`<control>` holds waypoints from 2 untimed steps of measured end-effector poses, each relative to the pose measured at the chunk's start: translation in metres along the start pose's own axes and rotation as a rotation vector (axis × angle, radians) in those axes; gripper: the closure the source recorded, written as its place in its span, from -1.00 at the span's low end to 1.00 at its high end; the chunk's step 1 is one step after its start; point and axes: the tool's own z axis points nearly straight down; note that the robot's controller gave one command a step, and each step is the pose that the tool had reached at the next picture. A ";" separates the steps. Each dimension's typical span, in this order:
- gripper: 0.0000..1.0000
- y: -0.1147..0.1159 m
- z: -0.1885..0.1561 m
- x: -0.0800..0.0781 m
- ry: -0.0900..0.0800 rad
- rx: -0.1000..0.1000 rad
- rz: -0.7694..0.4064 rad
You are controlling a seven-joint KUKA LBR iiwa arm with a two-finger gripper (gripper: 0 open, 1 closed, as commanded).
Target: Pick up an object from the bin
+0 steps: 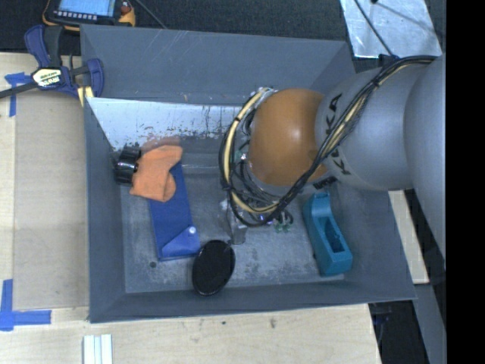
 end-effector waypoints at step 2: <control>-1.00 0.015 -0.043 0.014 -0.011 -0.001 0.034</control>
Offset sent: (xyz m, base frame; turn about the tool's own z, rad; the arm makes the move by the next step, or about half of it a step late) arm 0.0000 0.0000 0.0000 0.0000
